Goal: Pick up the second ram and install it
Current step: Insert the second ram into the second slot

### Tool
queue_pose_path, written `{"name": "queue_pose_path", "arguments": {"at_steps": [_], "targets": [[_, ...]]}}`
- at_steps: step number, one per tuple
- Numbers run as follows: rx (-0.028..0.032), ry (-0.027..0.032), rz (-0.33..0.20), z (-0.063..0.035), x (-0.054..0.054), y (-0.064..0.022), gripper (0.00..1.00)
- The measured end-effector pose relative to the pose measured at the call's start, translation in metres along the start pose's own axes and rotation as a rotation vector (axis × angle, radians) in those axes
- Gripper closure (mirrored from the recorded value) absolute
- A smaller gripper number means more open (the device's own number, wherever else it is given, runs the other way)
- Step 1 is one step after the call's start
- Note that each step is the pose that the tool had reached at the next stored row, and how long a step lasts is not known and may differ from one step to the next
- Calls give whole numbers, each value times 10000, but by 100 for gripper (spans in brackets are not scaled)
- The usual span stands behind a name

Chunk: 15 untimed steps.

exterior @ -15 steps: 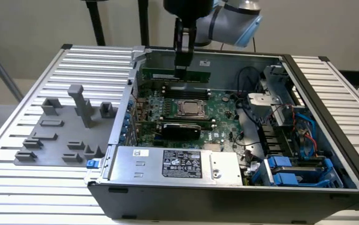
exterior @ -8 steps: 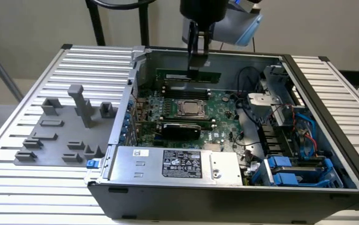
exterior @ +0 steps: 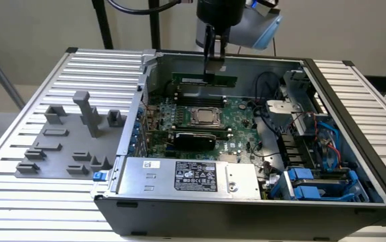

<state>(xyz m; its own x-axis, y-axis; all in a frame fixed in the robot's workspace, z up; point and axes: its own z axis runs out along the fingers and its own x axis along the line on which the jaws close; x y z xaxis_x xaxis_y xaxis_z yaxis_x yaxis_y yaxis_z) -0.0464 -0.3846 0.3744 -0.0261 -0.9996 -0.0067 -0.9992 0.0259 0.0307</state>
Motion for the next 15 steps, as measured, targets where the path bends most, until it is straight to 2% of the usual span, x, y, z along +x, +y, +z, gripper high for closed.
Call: {"name": "queue_pose_path", "arguments": {"at_steps": [3, 8, 15], "targets": [[1, -1, 7, 56, -63, -6, 100], [3, -4, 67, 140, -104, -19, 100], [2, 5, 69, 140, -104, -19, 100]]}}
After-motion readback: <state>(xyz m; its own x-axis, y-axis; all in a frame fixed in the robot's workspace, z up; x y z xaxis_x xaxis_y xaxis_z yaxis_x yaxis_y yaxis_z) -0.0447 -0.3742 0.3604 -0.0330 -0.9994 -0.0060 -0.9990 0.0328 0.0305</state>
